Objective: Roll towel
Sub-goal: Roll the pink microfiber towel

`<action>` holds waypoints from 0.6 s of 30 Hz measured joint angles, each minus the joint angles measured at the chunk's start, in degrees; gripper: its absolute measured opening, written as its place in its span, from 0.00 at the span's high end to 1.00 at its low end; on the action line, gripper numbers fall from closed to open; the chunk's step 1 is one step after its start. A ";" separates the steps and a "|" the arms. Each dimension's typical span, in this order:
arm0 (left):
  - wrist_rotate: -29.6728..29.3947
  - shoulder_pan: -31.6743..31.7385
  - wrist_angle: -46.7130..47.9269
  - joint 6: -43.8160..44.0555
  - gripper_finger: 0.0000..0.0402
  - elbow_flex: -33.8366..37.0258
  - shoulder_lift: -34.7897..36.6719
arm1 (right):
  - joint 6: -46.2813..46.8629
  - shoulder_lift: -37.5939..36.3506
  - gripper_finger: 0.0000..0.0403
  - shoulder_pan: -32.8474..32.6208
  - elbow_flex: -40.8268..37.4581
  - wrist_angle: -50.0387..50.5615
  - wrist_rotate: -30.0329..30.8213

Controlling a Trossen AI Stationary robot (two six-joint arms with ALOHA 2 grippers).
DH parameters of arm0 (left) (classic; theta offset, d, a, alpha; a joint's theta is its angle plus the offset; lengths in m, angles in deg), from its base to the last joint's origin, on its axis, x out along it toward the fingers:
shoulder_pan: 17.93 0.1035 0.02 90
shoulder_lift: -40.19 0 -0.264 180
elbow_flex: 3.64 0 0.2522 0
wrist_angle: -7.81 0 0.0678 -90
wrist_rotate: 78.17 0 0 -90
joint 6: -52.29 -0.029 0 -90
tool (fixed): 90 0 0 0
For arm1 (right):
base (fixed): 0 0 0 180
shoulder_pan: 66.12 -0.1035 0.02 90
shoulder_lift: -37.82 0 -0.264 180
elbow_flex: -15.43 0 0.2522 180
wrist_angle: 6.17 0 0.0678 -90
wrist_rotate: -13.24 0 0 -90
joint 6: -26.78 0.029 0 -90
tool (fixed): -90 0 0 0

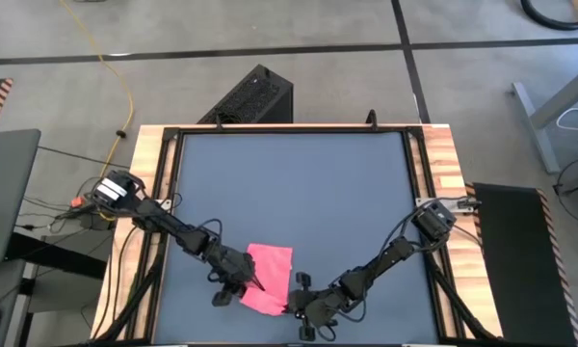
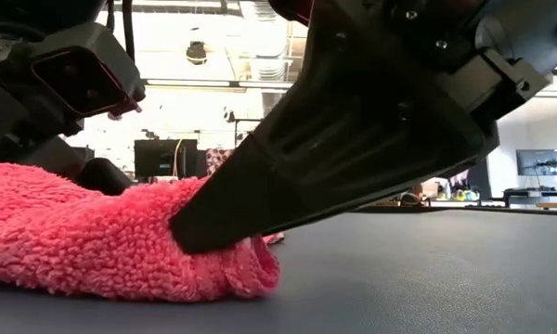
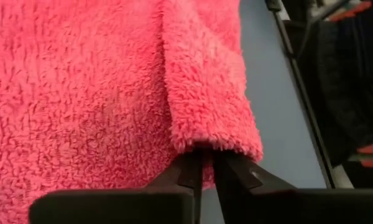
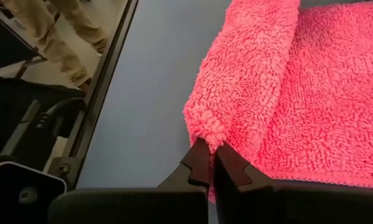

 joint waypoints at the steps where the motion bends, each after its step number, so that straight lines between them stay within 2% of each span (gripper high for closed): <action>1: 0.60 0.24 0.06 -0.63 0.92 0.02 0.32 | -0.02 0.00 0.95 0.00 0.00 0.02 0.00; 6: 3.13 1.63 2.09 -3.83 0.84 0.02 3.92 | -0.02 0.00 0.95 -0.04 0.00 0.02 -0.02; 9: 1.37 1.71 6.67 -7.42 0.82 0.02 7.50 | -0.02 0.00 0.95 -0.04 0.00 0.00 -0.03; 14: -8.02 -0.41 17.13 -13.95 0.82 0.02 14.70 | -0.13 0.00 0.95 -0.04 0.00 0.02 -0.11; 18: -17.84 -6.09 17.73 -23.82 0.82 0.02 17.11 | -0.13 0.00 0.95 0.08 0.00 0.02 -0.14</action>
